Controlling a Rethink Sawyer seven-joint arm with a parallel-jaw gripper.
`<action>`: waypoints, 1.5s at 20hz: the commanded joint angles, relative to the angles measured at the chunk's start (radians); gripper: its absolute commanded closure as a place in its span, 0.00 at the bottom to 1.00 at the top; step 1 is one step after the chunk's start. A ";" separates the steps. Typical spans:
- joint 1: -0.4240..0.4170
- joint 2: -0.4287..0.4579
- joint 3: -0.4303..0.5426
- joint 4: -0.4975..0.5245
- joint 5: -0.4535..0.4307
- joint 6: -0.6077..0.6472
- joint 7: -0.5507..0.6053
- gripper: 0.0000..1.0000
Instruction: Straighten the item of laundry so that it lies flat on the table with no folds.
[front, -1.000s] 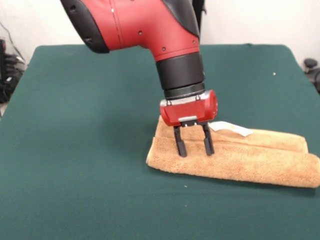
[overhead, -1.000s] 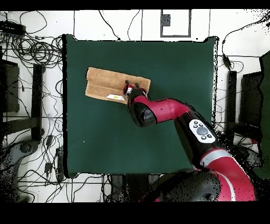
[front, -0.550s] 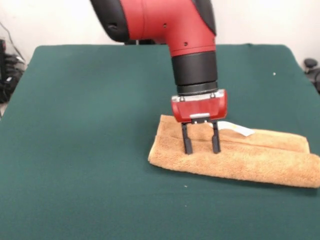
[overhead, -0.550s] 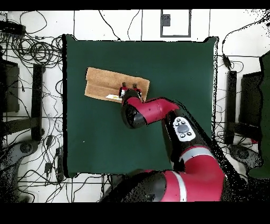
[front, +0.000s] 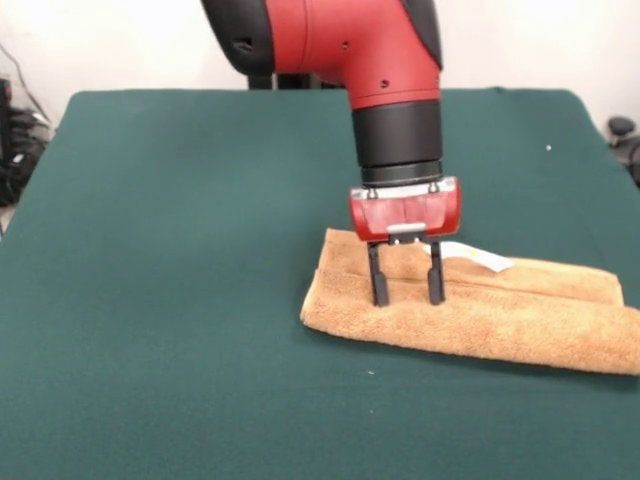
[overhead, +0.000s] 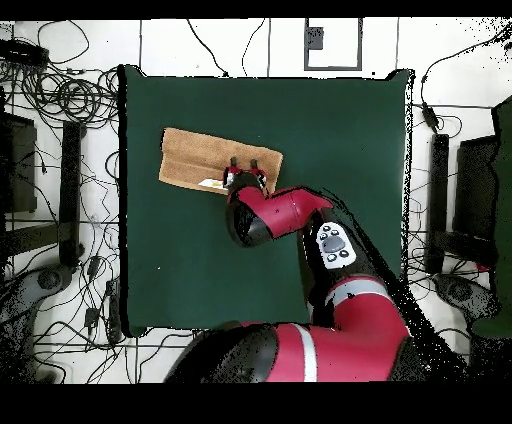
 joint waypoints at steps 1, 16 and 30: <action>0.109 0.117 -0.059 0.008 0.056 -0.063 0.106 0.00; 0.089 0.110 -0.040 0.031 0.063 -0.094 0.084 0.00; 0.082 -0.085 -0.005 0.290 0.105 -0.010 0.125 0.00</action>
